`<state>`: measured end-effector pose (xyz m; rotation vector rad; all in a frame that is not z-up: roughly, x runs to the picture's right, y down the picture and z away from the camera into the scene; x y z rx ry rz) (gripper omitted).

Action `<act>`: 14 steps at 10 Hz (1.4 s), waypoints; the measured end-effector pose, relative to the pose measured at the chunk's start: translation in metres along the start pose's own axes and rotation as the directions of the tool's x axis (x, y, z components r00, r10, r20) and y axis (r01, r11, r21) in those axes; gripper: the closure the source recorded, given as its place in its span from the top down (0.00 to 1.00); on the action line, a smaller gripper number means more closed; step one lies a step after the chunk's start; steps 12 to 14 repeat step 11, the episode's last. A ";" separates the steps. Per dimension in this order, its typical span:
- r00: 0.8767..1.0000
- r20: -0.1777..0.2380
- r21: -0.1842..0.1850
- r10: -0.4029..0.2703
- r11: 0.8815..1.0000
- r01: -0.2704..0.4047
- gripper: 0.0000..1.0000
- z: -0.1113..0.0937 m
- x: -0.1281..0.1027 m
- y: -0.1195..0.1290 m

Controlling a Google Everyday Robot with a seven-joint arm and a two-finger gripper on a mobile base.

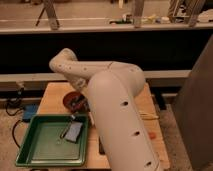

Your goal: Wipe red bowl with brush

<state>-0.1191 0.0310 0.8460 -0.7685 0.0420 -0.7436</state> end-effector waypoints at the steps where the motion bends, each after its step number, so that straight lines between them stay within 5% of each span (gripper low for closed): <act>1: 1.000 0.001 0.008 -0.020 1.000 0.020 0.00 -0.001 -0.005 -0.009; 7: 0.998 0.027 0.059 -0.048 0.997 0.047 0.00 0.000 -0.002 -0.043; 14: 1.000 0.015 0.028 0.009 1.000 -0.009 0.00 0.010 0.020 -0.039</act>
